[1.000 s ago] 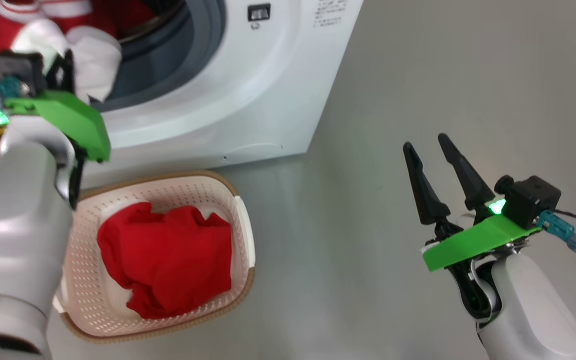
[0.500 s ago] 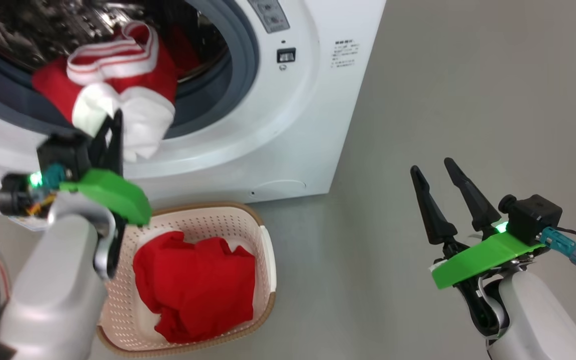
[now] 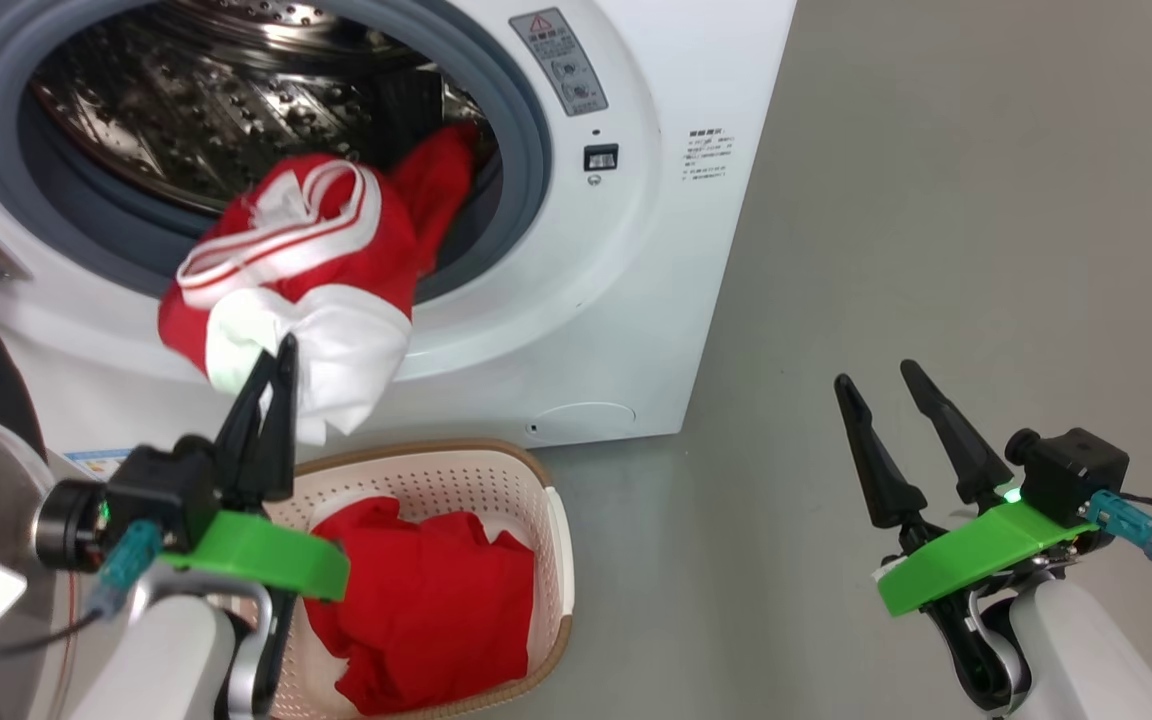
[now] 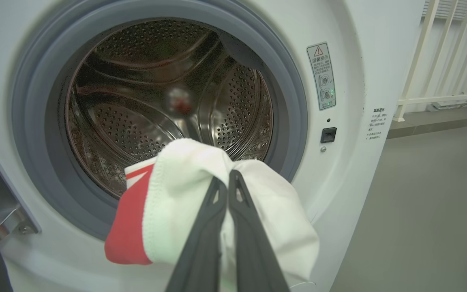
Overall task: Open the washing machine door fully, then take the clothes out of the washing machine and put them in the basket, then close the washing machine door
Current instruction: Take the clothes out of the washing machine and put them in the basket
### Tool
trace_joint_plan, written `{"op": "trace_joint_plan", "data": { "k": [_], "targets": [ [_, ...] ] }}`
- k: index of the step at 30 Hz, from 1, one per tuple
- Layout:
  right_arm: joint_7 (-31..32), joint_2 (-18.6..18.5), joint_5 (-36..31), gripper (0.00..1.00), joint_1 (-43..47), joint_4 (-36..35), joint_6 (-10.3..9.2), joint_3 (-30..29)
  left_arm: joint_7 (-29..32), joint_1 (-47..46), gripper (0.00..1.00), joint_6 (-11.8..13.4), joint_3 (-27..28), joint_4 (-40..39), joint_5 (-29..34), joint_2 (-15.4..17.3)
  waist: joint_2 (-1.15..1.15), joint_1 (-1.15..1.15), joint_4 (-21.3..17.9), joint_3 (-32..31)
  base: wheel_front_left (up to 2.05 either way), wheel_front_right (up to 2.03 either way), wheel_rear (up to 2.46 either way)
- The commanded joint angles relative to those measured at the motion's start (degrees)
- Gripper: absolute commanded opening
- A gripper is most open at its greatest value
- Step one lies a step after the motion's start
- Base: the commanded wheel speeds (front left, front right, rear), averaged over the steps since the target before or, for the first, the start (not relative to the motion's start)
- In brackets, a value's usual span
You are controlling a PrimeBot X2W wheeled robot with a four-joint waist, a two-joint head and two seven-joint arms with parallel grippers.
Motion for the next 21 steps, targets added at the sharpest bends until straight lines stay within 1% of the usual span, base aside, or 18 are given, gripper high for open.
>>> {"op": "trace_joint_plan", "data": {
  "k": [1,5,8,11,15,21],
  "targets": [
    [-0.27,-0.23,0.69,1.0,0.81,-1.2,0.09,1.08,-0.35,0.41,0.0,1.02,2.49,-3.48,-0.33,2.38,0.0,0.0,0.36,-0.7,0.0,0.0,0.0],
    [-0.27,-0.41,0.84,1.0,1.21,-1.14,0.09,1.14,1.04,4.09,0.0,2.77,2.47,-9.58,-0.37,3.3,0.0,0.0,0.55,-1.47,0.0,0.0,0.0],
    [-0.27,-0.48,0.85,1.0,1.4,-1.1,0.09,1.21,2.21,6.77,0.0,3.54,1.88,-11.7,-0.76,3.41,0.0,0.0,0.73,-1.78,0.0,0.0,0.0],
    [-0.27,-0.44,0.93,1.0,1.35,-1.0,0.09,1.49,2.96,8.93,0.0,3.38,0.79,-11.07,-1.59,2.87,0.0,0.0,0.68,-1.8,0.0,0.0,0.0],
    [-0.27,-0.63,1.11,1.0,1.14,-1.1,0.09,1.72,2.5,10.75,0.0,3.1,0.3,-8.73,-2.85,1.81,0.0,0.0,0.41,-1.59,0.0,0.0,0.0],
    [-0.27,-1.09,1.15,1.0,0.9,-1.22,0.09,1.64,1.34,10.94,0.0,2.15,-0.28,-5.3,-3.41,0.67,0.0,0.0,0.27,-0.71,0.0,0.0,0.0]
  ]
}}
